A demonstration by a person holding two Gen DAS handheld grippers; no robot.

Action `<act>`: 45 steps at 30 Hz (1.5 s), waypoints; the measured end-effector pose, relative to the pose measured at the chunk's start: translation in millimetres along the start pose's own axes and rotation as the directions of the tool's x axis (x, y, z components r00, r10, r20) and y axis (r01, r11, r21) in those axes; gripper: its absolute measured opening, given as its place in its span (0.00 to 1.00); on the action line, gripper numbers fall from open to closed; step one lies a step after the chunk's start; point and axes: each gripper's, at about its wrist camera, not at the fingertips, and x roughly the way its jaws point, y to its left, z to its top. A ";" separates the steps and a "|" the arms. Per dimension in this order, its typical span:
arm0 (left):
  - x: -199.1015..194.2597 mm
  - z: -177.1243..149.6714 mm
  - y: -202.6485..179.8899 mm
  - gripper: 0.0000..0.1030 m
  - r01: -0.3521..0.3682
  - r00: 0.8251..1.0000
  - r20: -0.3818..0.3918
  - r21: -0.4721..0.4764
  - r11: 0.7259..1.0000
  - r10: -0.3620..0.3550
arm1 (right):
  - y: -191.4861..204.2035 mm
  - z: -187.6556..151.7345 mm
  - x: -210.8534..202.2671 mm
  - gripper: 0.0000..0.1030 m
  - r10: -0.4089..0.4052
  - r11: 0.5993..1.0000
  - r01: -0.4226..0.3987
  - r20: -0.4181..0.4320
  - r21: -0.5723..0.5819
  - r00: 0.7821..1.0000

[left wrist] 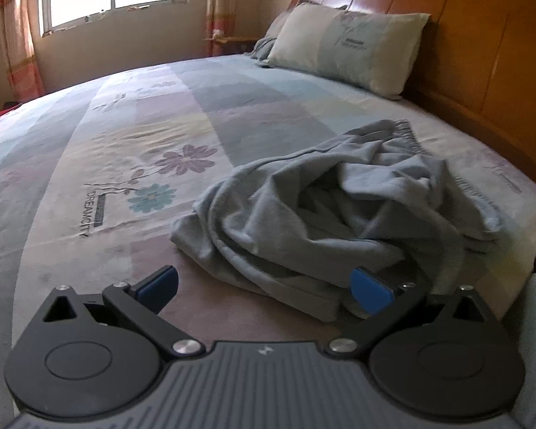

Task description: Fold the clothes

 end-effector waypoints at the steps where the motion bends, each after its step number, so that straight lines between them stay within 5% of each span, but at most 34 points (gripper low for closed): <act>1: -3.0 -1.3 -1.5 1.00 0.002 1.000 0.007 -0.001 1.000 -0.002 | 1.3 0.5 -1.7 1.00 0.003 1.000 -0.003 0.010 -0.015 1.000; 6: 4.1 -1.4 -4.2 1.00 0.030 1.000 0.002 -0.012 0.999 -0.030 | -1.3 6.1 17.0 1.00 0.039 0.999 -0.039 0.008 -0.035 0.999; 13: 64.2 4.9 5.1 1.00 0.036 0.999 -0.033 -0.004 0.999 -0.036 | -15.9 27.1 85.1 1.00 0.100 0.995 -0.100 -0.008 -0.029 0.995; 21: 137.8 8.1 32.3 1.00 0.172 0.972 -0.145 -0.089 0.981 -0.184 | -17.8 48.6 183.7 1.00 0.280 0.955 -0.285 -0.062 -0.084 0.958; 25: 140.5 8.1 30.3 1.00 0.194 0.970 -0.143 -0.037 0.980 -0.197 | -22.6 49.4 208.2 1.00 0.317 0.947 -0.320 -0.178 0.011 0.932; 29: 138.6 24.0 35.0 0.99 0.178 0.946 -0.259 -0.088 0.980 -0.195 | -21.7 73.0 206.2 1.00 0.303 0.953 -0.296 -0.293 0.069 0.907; 33: 120.1 43.3 46.8 0.99 0.142 0.911 -0.369 -0.136 0.980 -0.183 | -15.3 118.6 184.7 1.00 0.330 0.944 -0.313 -0.318 0.103 0.889; 40: 65.6 81.4 93.2 0.99 0.096 0.891 -0.436 -0.087 0.992 -0.125 | 25.8 193.6 166.7 1.00 0.376 0.927 -0.345 -0.378 0.151 0.846; 45: 46.5 102.0 134.1 0.99 0.094 0.889 -0.441 -0.083 0.992 -0.121 | 64.5 198.0 172.0 1.00 0.368 0.929 -0.306 -0.443 0.208 0.817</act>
